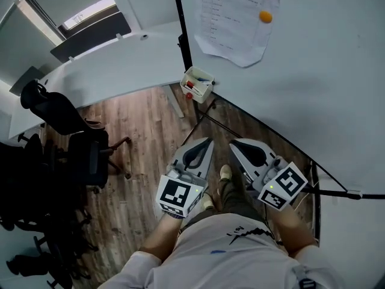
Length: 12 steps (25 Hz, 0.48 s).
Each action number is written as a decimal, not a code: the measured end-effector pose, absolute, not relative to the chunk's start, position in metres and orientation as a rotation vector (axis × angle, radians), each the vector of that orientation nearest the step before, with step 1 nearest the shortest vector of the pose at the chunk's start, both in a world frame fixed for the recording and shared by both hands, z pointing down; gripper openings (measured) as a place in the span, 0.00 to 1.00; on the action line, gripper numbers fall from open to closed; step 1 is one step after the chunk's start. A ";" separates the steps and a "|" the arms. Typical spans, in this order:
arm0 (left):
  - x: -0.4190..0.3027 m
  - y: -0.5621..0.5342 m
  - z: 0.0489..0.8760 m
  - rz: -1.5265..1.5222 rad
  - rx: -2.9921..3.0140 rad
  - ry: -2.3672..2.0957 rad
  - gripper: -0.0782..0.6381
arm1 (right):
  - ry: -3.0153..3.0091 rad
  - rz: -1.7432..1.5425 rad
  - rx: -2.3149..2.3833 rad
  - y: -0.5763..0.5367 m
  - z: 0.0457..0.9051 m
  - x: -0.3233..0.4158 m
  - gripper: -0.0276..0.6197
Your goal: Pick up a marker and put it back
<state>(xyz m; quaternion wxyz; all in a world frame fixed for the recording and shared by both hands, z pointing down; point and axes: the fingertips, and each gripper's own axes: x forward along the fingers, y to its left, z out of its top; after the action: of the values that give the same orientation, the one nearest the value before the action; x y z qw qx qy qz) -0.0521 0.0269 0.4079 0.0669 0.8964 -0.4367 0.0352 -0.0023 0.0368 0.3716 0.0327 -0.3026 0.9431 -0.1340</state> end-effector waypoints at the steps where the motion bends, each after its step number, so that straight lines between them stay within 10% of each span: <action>1: -0.053 0.016 0.410 0.112 2.698 -1.324 0.12 | 2.905 -0.417 -0.920 0.026 0.375 -0.003 0.06; 12: -0.044 -0.102 0.425 0.227 2.655 -1.427 0.12 | 2.941 -0.407 -0.783 -0.091 0.381 0.003 0.06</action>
<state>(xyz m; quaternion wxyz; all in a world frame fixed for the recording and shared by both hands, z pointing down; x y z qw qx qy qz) -0.0439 -0.1020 0.4254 0.0592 0.8768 -0.4713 0.0750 0.0025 -0.0913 0.3814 0.0353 -0.2548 0.9572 -0.1326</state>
